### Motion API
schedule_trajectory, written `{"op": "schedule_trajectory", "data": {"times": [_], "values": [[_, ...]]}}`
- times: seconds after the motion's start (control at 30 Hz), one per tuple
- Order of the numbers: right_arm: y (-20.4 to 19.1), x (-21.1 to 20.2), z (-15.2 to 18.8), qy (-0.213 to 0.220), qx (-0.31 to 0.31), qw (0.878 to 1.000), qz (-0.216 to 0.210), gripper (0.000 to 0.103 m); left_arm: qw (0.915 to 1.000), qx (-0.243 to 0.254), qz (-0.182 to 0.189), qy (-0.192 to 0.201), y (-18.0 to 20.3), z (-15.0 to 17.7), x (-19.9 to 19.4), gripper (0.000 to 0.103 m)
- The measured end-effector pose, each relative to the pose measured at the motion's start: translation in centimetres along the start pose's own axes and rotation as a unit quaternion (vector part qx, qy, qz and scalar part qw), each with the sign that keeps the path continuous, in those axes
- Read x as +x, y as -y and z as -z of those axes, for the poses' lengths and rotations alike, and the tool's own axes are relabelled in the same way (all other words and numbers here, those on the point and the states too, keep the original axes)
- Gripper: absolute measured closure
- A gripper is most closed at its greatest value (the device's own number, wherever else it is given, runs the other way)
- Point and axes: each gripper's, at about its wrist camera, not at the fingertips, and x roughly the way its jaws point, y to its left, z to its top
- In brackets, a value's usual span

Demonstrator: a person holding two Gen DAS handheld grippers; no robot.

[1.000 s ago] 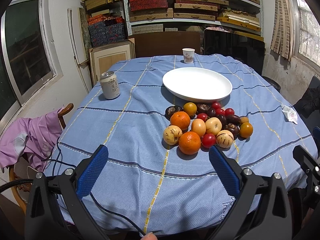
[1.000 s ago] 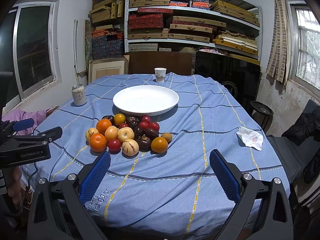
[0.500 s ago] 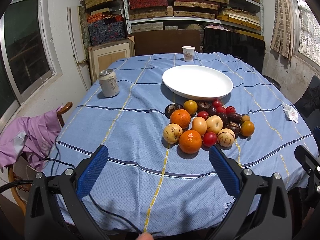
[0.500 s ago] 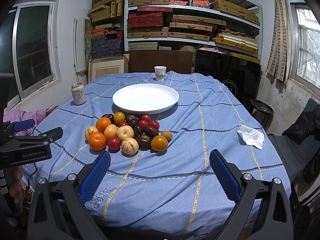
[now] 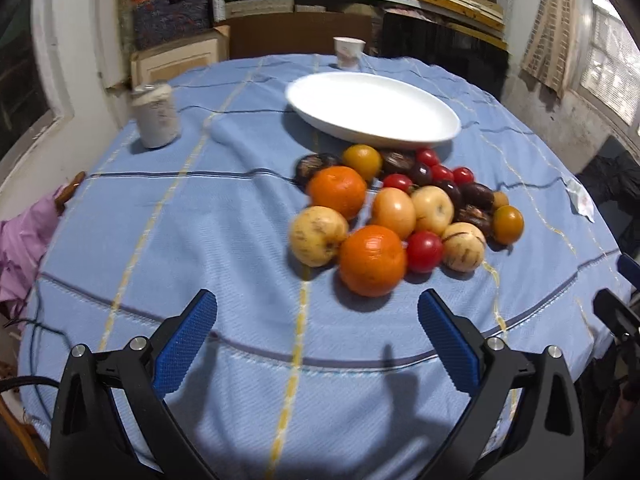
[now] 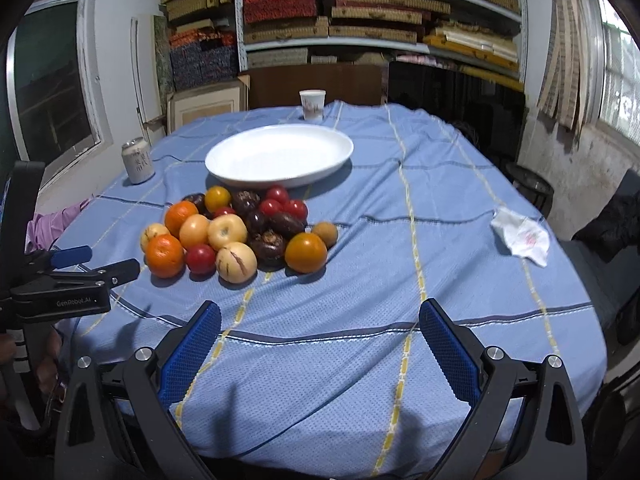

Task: Organize fruits
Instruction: 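Move the left tool to the large mandarin and close on it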

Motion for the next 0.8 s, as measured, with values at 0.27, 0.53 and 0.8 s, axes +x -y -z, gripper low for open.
{"op": "schedule_trajectory", "data": {"times": [0.27,0.53,0.8], "values": [[0.3,1.8,-0.3,-0.016,0.001,1.000,0.004,0.003,0.9989,0.032,0.007,-0.034,2.5,-0.3,4.1,0.041],[0.4,2.7,0.0,-0.031,0.006,1.000,-0.003,0.003,0.9993,0.035,0.006,-0.011,2.9,-0.4,4.4,0.048],[0.4,2.3,0.1,-0.026,0.003,1.000,-0.001,0.003,0.9981,0.055,-0.015,0.024,3.8,0.1,3.1,0.045]]}}
